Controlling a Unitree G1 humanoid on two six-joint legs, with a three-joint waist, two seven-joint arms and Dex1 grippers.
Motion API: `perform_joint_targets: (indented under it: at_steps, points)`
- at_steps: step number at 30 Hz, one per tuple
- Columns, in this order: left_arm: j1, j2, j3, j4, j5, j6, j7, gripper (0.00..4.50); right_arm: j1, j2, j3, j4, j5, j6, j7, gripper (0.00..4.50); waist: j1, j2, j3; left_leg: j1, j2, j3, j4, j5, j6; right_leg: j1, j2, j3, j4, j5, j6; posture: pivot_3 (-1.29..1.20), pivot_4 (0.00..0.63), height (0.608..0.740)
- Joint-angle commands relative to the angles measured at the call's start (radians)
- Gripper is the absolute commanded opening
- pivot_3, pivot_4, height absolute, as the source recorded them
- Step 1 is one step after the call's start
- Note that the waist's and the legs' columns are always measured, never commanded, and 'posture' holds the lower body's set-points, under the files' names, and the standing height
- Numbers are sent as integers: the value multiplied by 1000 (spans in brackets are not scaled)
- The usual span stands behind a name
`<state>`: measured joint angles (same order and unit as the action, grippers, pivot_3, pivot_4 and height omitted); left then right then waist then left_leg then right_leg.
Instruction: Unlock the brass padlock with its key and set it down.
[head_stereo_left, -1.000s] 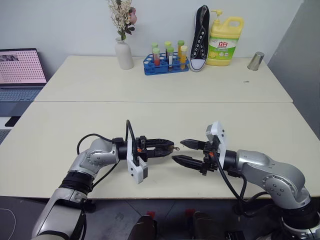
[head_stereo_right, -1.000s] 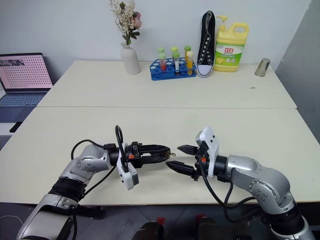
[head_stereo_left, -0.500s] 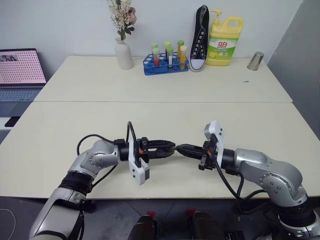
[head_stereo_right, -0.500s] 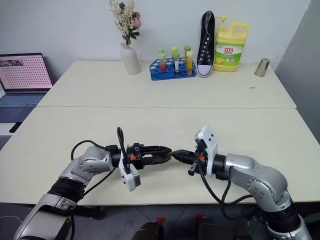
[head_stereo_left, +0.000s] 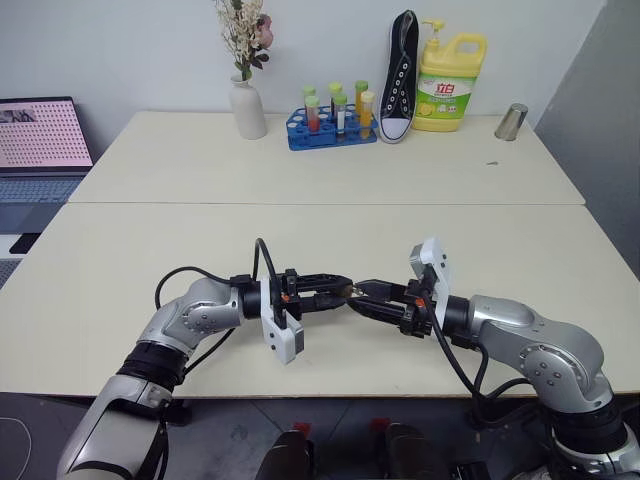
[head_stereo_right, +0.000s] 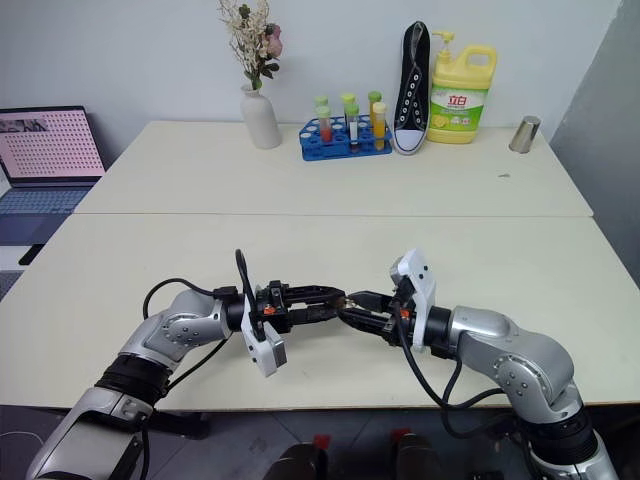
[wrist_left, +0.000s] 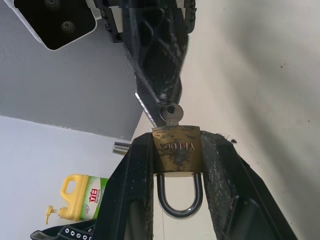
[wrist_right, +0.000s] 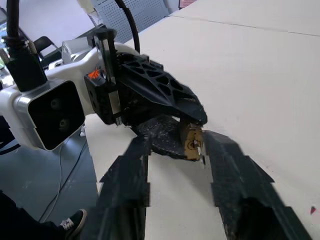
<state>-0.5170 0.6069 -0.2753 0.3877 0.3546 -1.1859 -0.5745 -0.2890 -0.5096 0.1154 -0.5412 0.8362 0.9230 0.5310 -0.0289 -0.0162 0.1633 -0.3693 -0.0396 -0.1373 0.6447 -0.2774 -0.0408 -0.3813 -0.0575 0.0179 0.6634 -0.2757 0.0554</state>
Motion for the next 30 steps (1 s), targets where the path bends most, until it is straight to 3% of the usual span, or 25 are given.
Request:
perform_joint_targets:
  at_steps: [1, 11, 14, 17, 30]
  points:
    - [-5, 7, -5, -37, -7, 0, 23, 966, 3, 2, 7, -20, 7, 5, 16, 1654, 0, 0, 0, 0, 0, 0, 0, 0, 0, 0, 0, 0, 0, 0, 0, 0, 150, 740]
    - [-2, 13, -11, -41, -6, 6, 32, 966, -6, 18, -9, 2, 11, 9, 15, 1654, 0, 0, 0, 0, 0, 0, 0, 0, 0, 0, 0, 0, 0, 0, 0, 0, 150, 740]
    - [4, 18, -11, -45, -7, 5, 32, 966, -5, 14, -13, 4, 13, 10, 20, 1023, 0, 0, 0, 0, 0, 0, 0, 0, 0, 0, 0, 0, 0, 0, 0, 0, 150, 740]
    - [8, 21, -13, -49, -10, 6, 32, 966, -4, 13, -16, 7, 16, 8, 23, 17, 0, 0, 0, 0, 0, 0, 0, 0, 0, 0, 0, 0, 0, 0, 0, 0, 150, 740]
    - [11, 38, -31, -52, -11, -11, 32, 966, -13, 16, -58, 16, 101, 54, 45, 0, 0, 0, 0, 0, 0, 0, 0, 0, 0, 0, 0, 0, 0, 0, 0, 0, 150, 740]
